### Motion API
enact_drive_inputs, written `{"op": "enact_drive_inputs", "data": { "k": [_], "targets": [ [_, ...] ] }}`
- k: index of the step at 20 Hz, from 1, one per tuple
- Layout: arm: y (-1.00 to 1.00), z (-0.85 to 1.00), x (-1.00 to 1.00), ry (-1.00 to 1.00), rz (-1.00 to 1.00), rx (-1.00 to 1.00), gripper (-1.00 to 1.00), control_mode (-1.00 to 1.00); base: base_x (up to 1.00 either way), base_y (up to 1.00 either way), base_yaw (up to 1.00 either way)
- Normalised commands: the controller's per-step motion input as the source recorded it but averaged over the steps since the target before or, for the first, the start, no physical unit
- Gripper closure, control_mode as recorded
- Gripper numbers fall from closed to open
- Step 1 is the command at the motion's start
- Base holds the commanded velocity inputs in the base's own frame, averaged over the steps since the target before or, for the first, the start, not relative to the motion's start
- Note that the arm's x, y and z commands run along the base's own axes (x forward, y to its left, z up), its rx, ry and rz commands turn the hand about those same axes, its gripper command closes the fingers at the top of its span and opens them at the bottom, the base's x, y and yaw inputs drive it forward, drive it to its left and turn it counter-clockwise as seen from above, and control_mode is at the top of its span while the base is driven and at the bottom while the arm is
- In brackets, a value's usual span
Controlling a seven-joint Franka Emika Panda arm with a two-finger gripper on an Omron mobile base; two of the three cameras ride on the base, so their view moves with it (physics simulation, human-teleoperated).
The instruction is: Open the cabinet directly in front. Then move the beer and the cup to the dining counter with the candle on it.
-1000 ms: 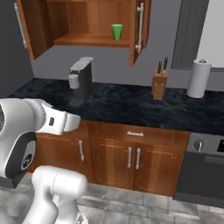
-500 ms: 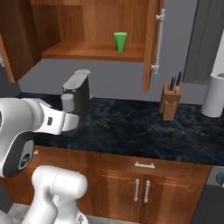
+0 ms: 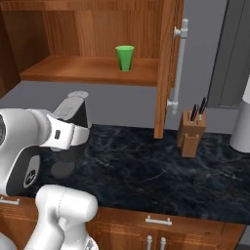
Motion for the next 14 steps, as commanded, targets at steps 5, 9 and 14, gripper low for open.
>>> {"op": "enact_drive_inputs", "data": {
  "k": [5, 9, 14],
  "targets": [
    [0.0, 0.0, 0.0, 0.0, 0.0, 0.0, -1.0, 1.0, 0.14, -0.38, 0.0],
    [0.0, 0.0, 0.0, 0.0, 0.0, 0.0, -1.0, 1.0, 0.01, -0.08, 0.0],
    [-0.02, 0.08, 0.05, 0.04, -0.02, 0.0, -1.0, -1.0, 0.2, -0.07, -0.03]
  ]
}}
